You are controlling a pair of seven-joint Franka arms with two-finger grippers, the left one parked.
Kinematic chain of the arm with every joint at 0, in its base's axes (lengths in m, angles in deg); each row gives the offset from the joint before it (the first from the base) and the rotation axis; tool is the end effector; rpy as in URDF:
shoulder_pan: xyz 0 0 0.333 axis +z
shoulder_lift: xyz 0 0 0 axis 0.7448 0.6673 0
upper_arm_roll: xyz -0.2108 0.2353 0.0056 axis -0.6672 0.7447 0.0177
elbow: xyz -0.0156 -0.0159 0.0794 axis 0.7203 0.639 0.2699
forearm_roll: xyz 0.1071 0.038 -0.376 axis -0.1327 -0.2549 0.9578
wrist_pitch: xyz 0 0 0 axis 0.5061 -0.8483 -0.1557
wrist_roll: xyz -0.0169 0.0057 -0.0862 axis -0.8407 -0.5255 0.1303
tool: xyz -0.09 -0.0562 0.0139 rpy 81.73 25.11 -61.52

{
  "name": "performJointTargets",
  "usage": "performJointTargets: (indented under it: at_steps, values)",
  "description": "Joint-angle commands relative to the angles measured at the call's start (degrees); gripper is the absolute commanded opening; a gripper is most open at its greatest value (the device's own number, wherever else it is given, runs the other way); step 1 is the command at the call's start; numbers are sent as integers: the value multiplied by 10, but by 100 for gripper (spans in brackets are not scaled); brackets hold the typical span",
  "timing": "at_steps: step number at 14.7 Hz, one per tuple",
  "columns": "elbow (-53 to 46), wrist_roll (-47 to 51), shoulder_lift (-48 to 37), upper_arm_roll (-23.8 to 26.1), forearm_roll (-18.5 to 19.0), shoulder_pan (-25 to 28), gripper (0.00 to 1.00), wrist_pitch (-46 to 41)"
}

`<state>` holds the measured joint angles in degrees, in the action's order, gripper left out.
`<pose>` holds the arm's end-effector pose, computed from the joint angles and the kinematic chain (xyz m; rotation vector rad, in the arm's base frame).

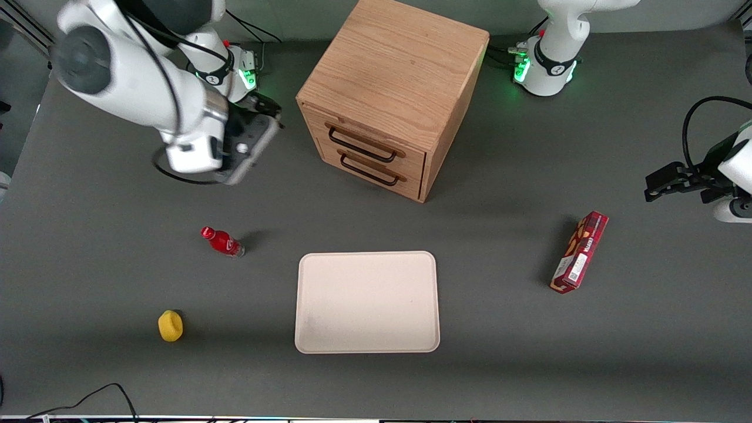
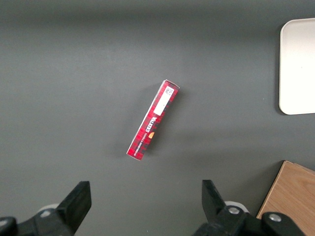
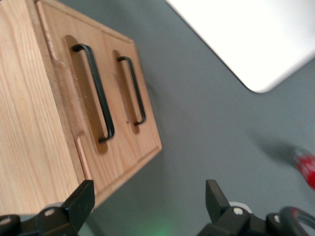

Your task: Open upper drawer

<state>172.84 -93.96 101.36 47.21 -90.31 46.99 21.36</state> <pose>0.5222 0.3002 0.5400 -2.5464 -1.1779 0.2538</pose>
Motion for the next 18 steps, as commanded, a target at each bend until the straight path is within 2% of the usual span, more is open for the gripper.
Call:
performJointTargets:
  at_steps: [1,3,13,18]
  values:
    - [-22,-27,76,49,-9,-3,100,33]
    - [-13,-21,100,66,-3,10,100,62]
    - [49,-20,154,76,6,52,100,177]
    - [60,-20,172,76,37,55,100,206]
